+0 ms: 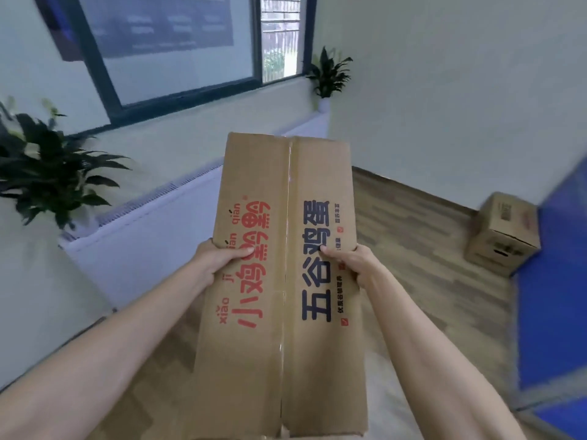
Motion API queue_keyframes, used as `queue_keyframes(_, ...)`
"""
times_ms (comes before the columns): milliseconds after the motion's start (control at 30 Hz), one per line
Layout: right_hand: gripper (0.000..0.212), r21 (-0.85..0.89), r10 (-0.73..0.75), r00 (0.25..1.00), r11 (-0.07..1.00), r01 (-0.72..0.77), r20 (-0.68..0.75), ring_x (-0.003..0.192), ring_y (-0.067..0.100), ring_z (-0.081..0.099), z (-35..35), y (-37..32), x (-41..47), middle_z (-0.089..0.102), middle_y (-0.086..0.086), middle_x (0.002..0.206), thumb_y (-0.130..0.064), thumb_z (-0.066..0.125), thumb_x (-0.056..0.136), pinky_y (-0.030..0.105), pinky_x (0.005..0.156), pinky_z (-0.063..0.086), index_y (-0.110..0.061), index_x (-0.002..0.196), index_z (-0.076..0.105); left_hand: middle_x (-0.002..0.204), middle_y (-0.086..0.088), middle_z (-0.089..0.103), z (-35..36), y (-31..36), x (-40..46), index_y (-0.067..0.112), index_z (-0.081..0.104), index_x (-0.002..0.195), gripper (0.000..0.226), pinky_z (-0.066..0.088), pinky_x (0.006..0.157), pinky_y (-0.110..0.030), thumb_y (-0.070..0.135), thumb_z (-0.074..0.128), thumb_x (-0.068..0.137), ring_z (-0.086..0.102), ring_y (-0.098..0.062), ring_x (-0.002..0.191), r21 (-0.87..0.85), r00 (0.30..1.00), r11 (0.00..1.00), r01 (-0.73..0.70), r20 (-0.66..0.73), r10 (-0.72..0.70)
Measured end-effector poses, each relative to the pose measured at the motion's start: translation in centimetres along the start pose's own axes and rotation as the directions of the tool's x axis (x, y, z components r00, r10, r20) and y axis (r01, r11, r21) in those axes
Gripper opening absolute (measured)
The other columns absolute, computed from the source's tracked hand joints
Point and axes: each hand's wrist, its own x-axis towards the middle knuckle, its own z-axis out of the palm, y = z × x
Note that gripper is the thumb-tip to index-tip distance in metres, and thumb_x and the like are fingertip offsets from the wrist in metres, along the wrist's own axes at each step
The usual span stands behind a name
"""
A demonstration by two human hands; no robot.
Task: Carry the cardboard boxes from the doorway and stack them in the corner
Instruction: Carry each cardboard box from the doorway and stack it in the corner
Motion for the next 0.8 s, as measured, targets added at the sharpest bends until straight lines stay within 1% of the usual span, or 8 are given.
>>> queue_keyframes(67, 0.052, 0.029, 0.024, 0.999, 0.999, -0.022, -0.047, 0.096, 0.024, 0.069, -5.7, 0.4, 1.1, 0.075, 0.006, 0.104, -0.033, 0.091, 0.071, 0.042, 0.079, 0.055, -0.014, 0.114, 0.067, 0.108, -0.013, 0.076, 6.1, 1.7, 1.4, 0.012, 0.064, 0.121, 0.068, 0.059, 0.088, -0.05, 0.018, 0.096, 0.061, 0.073, -0.031, 0.096, 0.041, 0.998, 0.999, -0.017, 0.056, 0.015)
queue_keyframes(200, 0.048, 0.106, 0.062, 0.983, 0.993, -0.044, -0.173, 0.086, 0.02, 0.069, -17.0, 0.9, 3.9, 0.075, 0.004, 0.098, -0.031, 0.09, 0.073, 0.034, 0.062, 0.051, -0.014, 0.112, 0.068, 0.105, -0.011, 0.077, 18.7, 5.1, 5.1, 0.014, 0.067, 0.12, 0.071, 0.058, 0.09, -0.053, 0.022, 0.097, 0.056, 0.074, -0.031, 0.095, 0.106, 0.98, 0.994, -0.029, 0.197, 0.007)
queue_keyframes(400, 0.049, 0.173, 0.133, 0.941, 0.982, -0.081, -0.312, 0.092, 0.025, 0.074, -29.0, 1.4, 9.7, 0.078, 0.006, 0.098, -0.031, 0.093, 0.069, 0.042, 0.08, 0.058, -0.014, 0.109, 0.07, 0.106, -0.014, 0.076, 33.9, 9.0, 11.8, 0.01, 0.064, 0.122, 0.074, 0.059, 0.078, -0.046, 0.02, 0.097, 0.057, 0.073, -0.032, 0.093, 0.163, 0.946, 0.986, -0.042, 0.323, -0.014)
queue_keyframes(500, 0.052, 0.195, 0.164, 0.91, 0.976, -0.095, -0.381, 0.095, 0.027, 0.074, -34.4, 1.4, 14.4, 0.079, 0.006, 0.1, -0.032, 0.094, 0.067, 0.048, 0.093, 0.058, -0.014, 0.11, 0.072, 0.106, -0.014, 0.075, 41.4, 11.0, 16.8, 0.009, 0.064, 0.121, 0.072, 0.058, 0.085, -0.05, 0.02, 0.097, 0.058, 0.072, -0.032, 0.095, 0.196, 0.918, 0.98, -0.042, 0.394, -0.039)
queue_keyframes(567, 0.053, 0.201, 0.186, 0.889, 0.973, -0.109, -0.418, 0.098, 0.027, 0.072, -38.1, 0.4, 18.4, 0.078, 0.007, 0.103, -0.033, 0.094, 0.068, 0.046, 0.094, 0.056, -0.013, 0.111, 0.071, 0.105, -0.014, 0.075, 46.5, 12.9, 20.8, 0.009, 0.063, 0.121, 0.074, 0.058, 0.089, -0.052, 0.021, 0.098, 0.057, 0.072, -0.033, 0.095, 0.213, 0.9, 0.976, -0.045, 0.432, -0.053)
queue_keyframes(667, 0.046, 0.195, 0.196, 0.867, 0.974, -0.118, -0.457, 0.1, 0.024, 0.069, -43.0, -2.2, 24.0, 0.075, 0.006, 0.107, -0.034, 0.09, 0.073, 0.04, 0.086, 0.052, -0.015, 0.109, 0.068, 0.106, -0.012, 0.074, 53.4, 16.4, 26.5, 0.01, 0.061, 0.122, 0.077, 0.057, 0.091, -0.051, 0.024, 0.098, 0.056, 0.071, -0.031, 0.096, 0.243, 0.876, 0.969, -0.045, 0.476, -0.078)
queue_keyframes(733, 0.039, 0.189, 0.196, 0.862, 0.975, -0.119, -0.468, 0.095, 0.02, 0.066, -46.0, -3.9, 27.1, 0.073, 0.004, 0.103, -0.036, 0.088, 0.076, 0.036, 0.082, 0.048, -0.019, 0.103, 0.064, 0.107, -0.012, 0.074, 57.2, 18.6, 29.5, 0.01, 0.06, 0.123, 0.08, 0.057, 0.091, -0.051, 0.025, 0.098, 0.055, 0.071, -0.03, 0.097, 0.25, 0.86, 0.967, -0.046, 0.503, -0.089)
queue_keyframes(800, 0.037, 0.19, 0.199, 0.855, 0.974, -0.12, -0.48, 0.092, 0.018, 0.066, -48.8, -5.4, 30.2, 0.073, 0.003, 0.103, -0.039, 0.087, 0.077, 0.032, 0.072, 0.047, -0.022, 0.099, 0.063, 0.107, -0.012, 0.074, 60.7, 20.8, 32.2, 0.01, 0.06, 0.123, 0.079, 0.057, 0.091, -0.051, 0.024, 0.098, 0.056, 0.071, -0.03, 0.097, 0.255, 0.846, 0.966, -0.038, 0.524, -0.105)
